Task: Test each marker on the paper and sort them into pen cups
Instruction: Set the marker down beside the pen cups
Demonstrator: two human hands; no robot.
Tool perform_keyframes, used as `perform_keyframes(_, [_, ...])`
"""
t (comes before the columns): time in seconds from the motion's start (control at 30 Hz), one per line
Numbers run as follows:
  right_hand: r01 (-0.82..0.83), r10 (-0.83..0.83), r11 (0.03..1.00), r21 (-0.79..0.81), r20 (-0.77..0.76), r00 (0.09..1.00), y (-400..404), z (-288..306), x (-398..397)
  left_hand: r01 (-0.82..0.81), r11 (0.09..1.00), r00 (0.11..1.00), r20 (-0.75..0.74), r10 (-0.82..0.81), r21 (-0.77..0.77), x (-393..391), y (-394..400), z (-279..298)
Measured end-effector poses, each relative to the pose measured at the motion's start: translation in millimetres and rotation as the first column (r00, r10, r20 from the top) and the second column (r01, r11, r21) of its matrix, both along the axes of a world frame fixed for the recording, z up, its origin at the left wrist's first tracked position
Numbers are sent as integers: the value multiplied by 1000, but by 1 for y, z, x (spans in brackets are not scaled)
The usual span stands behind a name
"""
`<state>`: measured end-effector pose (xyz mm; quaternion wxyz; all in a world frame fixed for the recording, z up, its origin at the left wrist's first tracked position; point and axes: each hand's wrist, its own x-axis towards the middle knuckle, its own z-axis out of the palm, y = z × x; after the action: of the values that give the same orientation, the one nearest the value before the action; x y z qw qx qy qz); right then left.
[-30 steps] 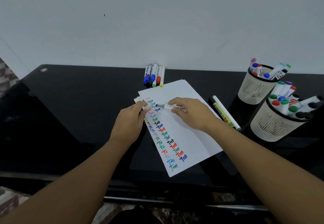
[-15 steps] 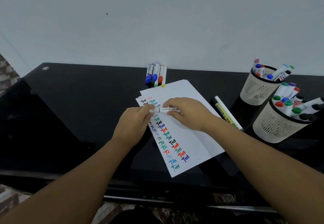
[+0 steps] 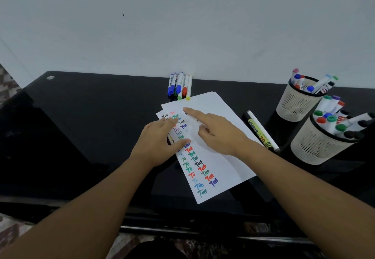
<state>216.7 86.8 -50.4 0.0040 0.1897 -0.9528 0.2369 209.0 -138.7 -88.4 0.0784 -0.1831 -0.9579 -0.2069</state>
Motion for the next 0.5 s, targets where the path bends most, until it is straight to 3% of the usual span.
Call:
perform_keyframes(0.17, [81,-80,996,-34,6,997,6,1,8,13,999,1000,15,-12,-33,-4,-2,-5])
perform_keyframes(0.33, [221,-230,959,-179,-27,973,16,-2,10,17,999,1000,17,-17,-33,-3,-3,-3])
perform_keyframes(0.5, [431,-418,896,110,-126,900,45,-4,9,15,999,1000,22,-14,-50,-2,-4,-2])
